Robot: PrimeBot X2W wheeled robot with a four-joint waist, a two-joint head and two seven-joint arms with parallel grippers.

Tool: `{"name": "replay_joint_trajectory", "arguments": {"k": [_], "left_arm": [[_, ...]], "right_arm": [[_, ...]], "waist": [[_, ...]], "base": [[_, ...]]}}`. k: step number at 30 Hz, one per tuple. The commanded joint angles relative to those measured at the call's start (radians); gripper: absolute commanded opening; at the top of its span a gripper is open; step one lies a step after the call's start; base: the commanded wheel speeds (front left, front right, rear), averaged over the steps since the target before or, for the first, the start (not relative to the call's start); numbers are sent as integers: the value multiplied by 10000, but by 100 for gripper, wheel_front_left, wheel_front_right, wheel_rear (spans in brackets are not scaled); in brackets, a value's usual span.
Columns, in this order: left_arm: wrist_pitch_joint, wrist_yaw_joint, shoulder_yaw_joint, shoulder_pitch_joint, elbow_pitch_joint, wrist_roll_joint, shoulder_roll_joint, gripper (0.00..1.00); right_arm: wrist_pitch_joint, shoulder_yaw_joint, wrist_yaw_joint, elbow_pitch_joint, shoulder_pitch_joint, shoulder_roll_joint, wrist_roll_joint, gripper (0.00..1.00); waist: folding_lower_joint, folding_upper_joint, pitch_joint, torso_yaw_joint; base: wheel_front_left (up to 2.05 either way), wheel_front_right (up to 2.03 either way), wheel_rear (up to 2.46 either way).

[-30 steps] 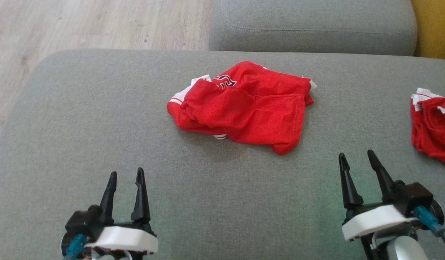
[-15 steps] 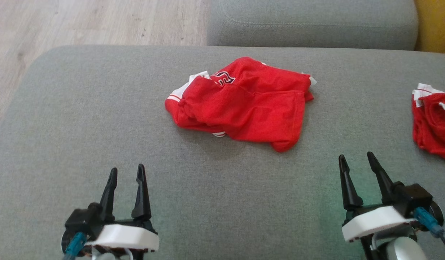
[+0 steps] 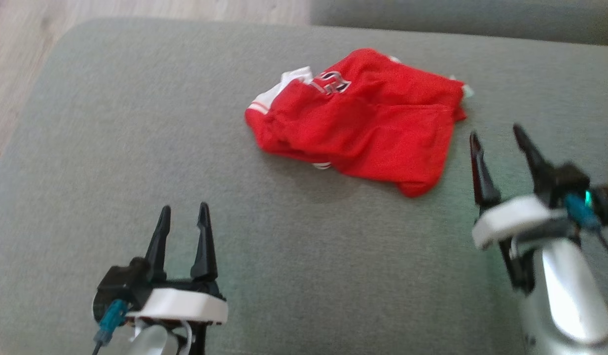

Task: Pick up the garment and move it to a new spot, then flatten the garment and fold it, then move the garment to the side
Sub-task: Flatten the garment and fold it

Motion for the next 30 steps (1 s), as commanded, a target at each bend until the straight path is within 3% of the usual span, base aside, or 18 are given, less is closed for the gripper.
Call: {"name": "replay_joint_trajectory", "arguments": {"k": [1, 8, 14, 21, 30], "left_arm": [[-76, 31, 322, -447, -308, 111, 2, 100], [-117, -68, 313, -656, -316, 253, -269, 100], [-135, -200, 408, -730, -261, 407, -460, 100], [-139, -282, 609, -728, -284, 603, -652, 100], [-140, -383, 855, -728, -330, 789, -746, 100]], "right_arm": [[170, 138, -7, -68, -670, -47, -215, 100], [934, -313, -7, 1824, -2383, -594, -249, 100], [1011, -111, -7, 3346, -3371, -1196, -165, 100], [566, 200, -7, 3903, -3561, -1074, -44, 100], [203, 516, -7, 3586, -3198, -633, -56, 100]], "waist": [[-2, 0, 389, 384], [-2, 0, 1082, 1127], [-2, 0, 1493, 1542], [-2, 0, 1579, 1554], [-2, 0, 1646, 1347]], "base": [[0, 0, 0], [0, 0, 0], [0, 0, 0], [0, 0, 0], [0, 0, 0]]}}
